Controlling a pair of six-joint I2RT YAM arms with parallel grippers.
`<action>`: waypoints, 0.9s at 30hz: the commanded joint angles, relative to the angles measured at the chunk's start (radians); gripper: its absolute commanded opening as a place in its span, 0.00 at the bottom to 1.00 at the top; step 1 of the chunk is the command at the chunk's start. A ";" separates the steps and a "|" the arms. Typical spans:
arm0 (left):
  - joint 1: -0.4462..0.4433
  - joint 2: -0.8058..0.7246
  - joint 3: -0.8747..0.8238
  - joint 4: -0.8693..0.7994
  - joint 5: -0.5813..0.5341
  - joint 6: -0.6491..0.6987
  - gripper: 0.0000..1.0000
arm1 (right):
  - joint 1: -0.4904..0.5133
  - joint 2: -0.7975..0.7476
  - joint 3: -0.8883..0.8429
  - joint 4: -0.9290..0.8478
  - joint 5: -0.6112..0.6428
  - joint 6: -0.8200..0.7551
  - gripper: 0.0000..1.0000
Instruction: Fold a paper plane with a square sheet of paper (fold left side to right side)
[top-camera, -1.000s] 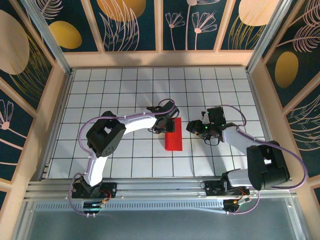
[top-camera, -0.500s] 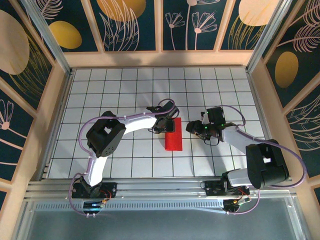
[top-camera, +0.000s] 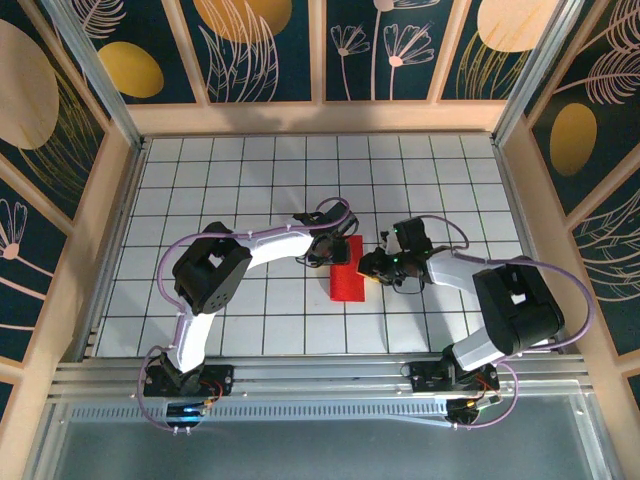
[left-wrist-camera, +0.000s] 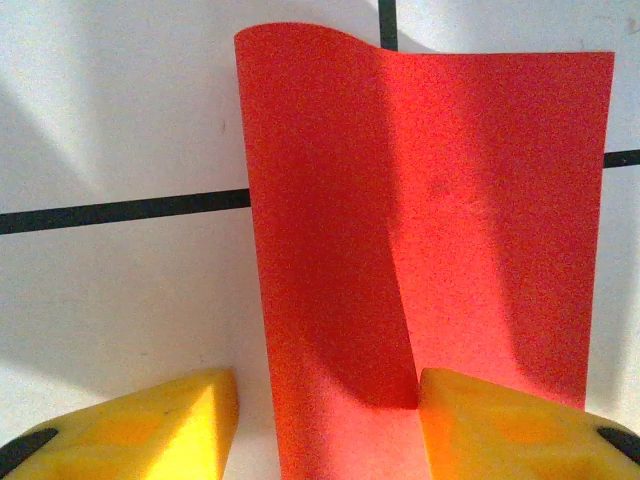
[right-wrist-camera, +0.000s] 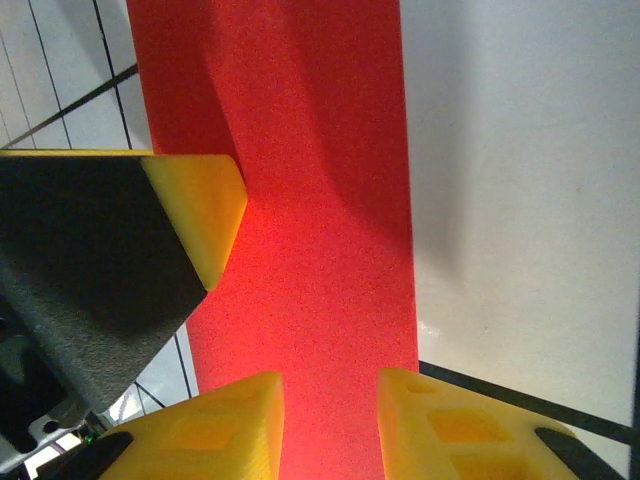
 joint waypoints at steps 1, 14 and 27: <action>-0.041 0.115 -0.030 0.006 0.134 -0.032 0.52 | 0.007 0.006 0.025 0.011 0.018 0.013 0.31; -0.041 0.128 -0.025 0.006 0.142 -0.041 0.52 | 0.011 0.022 0.027 0.021 0.008 0.016 0.25; -0.041 0.127 -0.027 0.001 0.139 -0.036 0.52 | 0.037 0.089 0.067 0.055 0.000 0.022 0.16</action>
